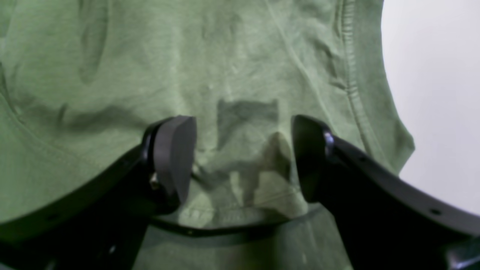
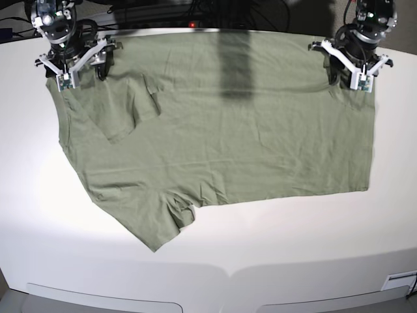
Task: Fold the T-shirt properly
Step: 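Drag the shirt back toward the robot with both grippers, then open both grippers and raise them off the shirt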
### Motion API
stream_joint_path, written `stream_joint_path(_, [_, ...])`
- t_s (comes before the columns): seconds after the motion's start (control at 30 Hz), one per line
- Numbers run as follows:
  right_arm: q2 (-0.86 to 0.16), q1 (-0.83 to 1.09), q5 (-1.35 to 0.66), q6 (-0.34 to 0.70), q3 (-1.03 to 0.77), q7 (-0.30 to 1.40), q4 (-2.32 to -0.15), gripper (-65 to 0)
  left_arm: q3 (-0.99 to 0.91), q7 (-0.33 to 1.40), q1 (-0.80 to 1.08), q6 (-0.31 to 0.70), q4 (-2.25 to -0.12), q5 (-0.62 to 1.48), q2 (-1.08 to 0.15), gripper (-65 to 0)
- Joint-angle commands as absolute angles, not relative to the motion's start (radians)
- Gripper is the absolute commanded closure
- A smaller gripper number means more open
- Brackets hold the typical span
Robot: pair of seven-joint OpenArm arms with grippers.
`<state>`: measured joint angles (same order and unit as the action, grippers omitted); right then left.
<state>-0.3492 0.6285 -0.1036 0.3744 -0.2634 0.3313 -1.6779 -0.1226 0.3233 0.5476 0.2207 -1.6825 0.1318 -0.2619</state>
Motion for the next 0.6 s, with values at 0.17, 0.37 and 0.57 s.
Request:
stream_joint_path(0.17, [-0.359,0.624,-0.086,0.366,-0.270,0.395,-1.790,-40.6,-0.139,0.326,0.529,0.216,-1.703,0.131,-0.266,-24.0])
stream_joint_path(0.37, [-0.359,0.599,-0.086,0.366,-0.270,0.435,-1.892,-40.6,-0.171,0.321,0.529,0.215,-1.792,0.131,-0.266,-24.1])
stream_joint_path(0.57, [-0.357,0.529,-0.086,0.366,-0.270,0.426,-1.906,-40.7,-0.171,0.201,0.530,0.215,-1.857,0.131,-0.266,-24.1])
